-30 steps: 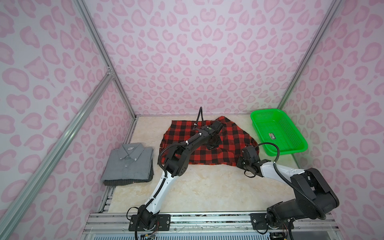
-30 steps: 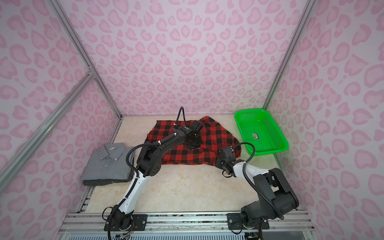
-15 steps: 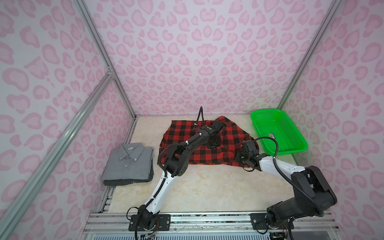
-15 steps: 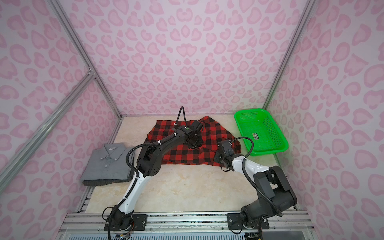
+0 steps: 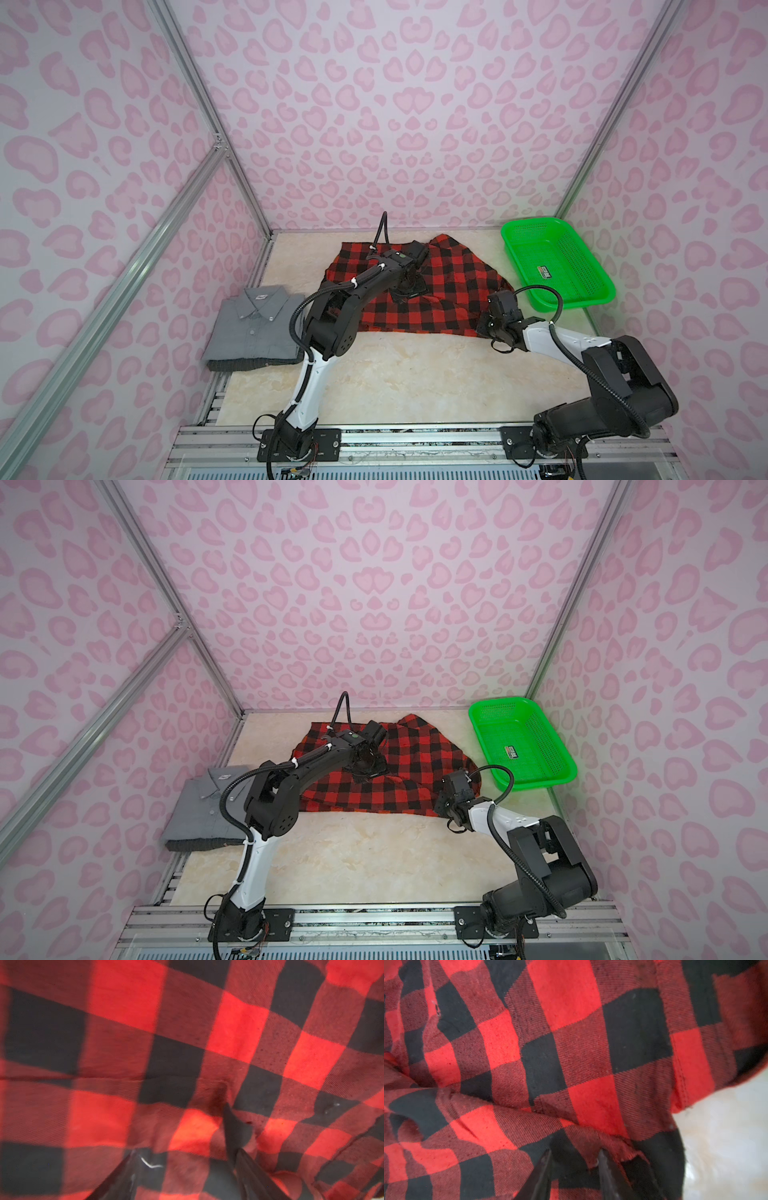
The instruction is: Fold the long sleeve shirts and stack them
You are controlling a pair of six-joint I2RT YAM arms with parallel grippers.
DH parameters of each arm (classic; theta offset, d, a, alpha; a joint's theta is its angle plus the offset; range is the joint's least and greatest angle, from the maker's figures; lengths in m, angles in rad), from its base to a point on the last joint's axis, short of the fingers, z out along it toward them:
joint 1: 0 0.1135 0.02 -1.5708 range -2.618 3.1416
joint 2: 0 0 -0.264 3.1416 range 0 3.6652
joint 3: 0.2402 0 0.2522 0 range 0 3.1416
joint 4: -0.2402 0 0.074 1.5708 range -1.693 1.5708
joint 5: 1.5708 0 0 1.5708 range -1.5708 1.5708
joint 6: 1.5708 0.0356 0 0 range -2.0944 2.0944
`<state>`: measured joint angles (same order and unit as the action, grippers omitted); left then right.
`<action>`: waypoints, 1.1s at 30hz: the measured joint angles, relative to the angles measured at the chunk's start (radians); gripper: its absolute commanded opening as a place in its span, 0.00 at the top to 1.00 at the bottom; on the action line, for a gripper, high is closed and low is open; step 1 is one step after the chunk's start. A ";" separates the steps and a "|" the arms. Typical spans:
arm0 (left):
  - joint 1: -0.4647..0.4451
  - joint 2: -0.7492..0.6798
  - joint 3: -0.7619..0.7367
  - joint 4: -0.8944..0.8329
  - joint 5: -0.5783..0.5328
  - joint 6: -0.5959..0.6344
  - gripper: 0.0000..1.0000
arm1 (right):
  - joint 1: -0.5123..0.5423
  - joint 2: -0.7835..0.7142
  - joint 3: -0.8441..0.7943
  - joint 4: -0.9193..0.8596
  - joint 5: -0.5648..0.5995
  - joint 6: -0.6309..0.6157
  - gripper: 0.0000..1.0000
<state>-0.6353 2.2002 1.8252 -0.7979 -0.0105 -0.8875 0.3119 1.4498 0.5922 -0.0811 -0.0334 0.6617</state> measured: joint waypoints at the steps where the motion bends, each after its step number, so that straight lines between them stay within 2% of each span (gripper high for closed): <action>1: 0.001 -0.044 -0.041 0.006 -0.006 0.001 0.20 | -0.003 -0.021 -0.016 -0.010 0.000 0.000 0.61; 4: 0.001 -0.154 -0.145 0.023 -0.022 0.002 0.18 | -0.007 -0.089 -0.062 -0.047 0.000 0.000 0.60; 9: 0.013 -0.314 -0.335 0.063 -0.047 0.007 0.18 | -0.010 -0.294 -0.124 -0.191 -0.012 0.003 0.59; 12: 0.043 -0.374 -0.417 0.085 -0.064 0.018 0.18 | -0.011 -0.390 -0.113 -0.223 -0.023 -0.001 0.57; 15: 0.077 -0.394 -0.474 0.115 -0.068 0.030 0.18 | -0.008 -0.406 -0.056 -0.243 -0.043 -0.024 0.56; 20: 0.120 -0.398 -0.550 0.141 -0.081 0.051 0.18 | 0.011 -0.283 0.079 -0.234 -0.118 -0.072 0.56; 27: 0.136 -0.367 -0.641 0.195 -0.083 0.054 0.18 | 0.122 0.008 0.302 -0.233 -0.157 -0.114 0.56; 33: 0.131 -0.403 -0.737 0.264 -0.099 0.042 0.18 | 0.173 0.142 0.307 -0.204 -0.149 -0.112 0.57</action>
<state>-0.5041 1.7969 1.0885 -0.5343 -0.1093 -0.8455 0.4850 1.5913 0.8997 -0.2852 -0.1822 0.5499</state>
